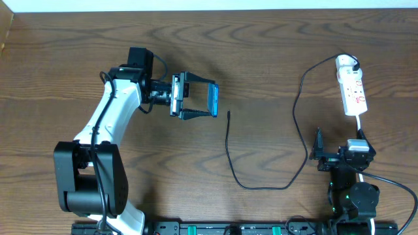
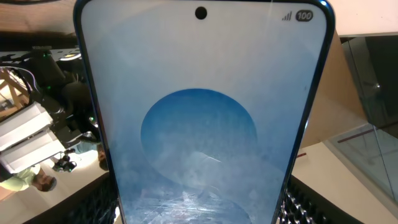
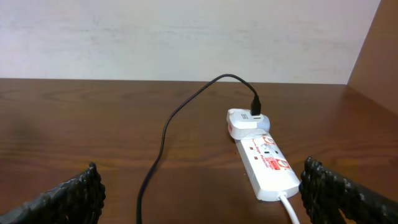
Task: Plug charger to phone and switch on socket
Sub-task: 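Lift the phone with the left gripper and turn it upright, then raise the held phone toward the table center with the left gripper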
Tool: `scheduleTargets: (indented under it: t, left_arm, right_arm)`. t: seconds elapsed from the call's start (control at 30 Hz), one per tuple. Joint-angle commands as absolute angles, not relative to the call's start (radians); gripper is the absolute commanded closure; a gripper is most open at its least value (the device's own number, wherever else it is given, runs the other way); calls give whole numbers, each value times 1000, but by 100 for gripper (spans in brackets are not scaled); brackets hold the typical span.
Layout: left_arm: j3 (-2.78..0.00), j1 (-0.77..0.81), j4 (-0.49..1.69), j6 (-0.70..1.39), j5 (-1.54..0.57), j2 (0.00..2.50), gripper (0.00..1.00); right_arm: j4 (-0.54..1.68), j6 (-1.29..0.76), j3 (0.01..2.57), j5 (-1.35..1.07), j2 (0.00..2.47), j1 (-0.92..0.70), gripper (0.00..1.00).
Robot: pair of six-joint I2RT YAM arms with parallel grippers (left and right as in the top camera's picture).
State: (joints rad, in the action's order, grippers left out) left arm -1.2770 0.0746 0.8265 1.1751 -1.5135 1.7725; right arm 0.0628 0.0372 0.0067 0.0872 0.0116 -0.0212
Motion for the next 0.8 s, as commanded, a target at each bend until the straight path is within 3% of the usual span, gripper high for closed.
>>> scheduleTargets:
  t: [0.0,0.77]
  left_arm:
    - [-1275,71,828,1180,-1570,1743,93]
    - [-1275,71,828,1180,-1552,1743,93]
  right_arm:
    - [64,31,5,99,5,-28,1]
    - [64,31,5,99,5,-28,1]
